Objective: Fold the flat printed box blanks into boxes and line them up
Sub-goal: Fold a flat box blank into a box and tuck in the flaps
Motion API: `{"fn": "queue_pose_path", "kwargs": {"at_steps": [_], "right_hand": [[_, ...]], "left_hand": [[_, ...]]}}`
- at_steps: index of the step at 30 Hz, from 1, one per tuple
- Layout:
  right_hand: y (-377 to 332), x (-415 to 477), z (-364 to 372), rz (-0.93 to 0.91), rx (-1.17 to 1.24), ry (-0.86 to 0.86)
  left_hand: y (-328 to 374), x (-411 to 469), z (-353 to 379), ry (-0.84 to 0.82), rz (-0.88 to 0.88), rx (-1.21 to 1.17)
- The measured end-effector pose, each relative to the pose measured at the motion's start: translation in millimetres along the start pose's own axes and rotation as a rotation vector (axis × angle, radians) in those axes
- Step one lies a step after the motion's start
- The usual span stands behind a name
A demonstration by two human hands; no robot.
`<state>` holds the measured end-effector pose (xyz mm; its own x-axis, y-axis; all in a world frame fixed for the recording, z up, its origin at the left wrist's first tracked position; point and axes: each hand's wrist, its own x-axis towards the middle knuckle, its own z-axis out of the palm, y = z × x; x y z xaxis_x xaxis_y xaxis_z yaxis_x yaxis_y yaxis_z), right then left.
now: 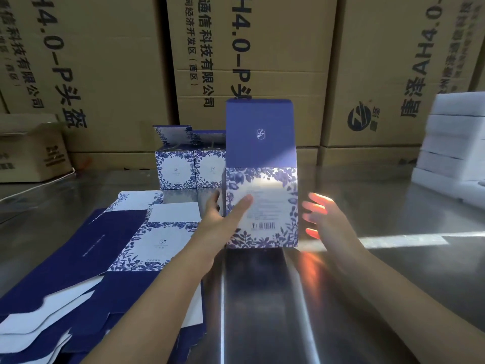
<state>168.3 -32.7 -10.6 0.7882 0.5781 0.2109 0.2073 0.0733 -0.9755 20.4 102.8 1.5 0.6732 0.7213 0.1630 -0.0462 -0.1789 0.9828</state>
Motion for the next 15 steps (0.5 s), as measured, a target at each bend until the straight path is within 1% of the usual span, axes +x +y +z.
{"fn": "queue_pose_path", "kwargs": {"at_steps": [3,7,10,14,15], "right_hand": [[-1.9,1.1,-2.6,0.023,0.014,0.028],[-3.0,-1.1,3.4,0.053,0.011,-0.025],[2.6,-1.4,6.3,0.07,0.06,-0.098],[-1.7,-1.8,3.6,-0.014,0.293,-0.109],[-3.1,-2.2,2.5,-0.025,0.369,-0.137]], "left_hand": [[5.4,5.1,-0.8,0.073,-0.108,-0.183],[4.9,4.9,-0.7,0.093,-0.174,-0.22],[5.5,1.9,-4.7,0.085,-0.14,-0.231],[8.9,2.5,-7.8,0.049,-0.08,-0.2],[10.0,1.6,-6.4,0.029,-0.074,-0.192]]}}
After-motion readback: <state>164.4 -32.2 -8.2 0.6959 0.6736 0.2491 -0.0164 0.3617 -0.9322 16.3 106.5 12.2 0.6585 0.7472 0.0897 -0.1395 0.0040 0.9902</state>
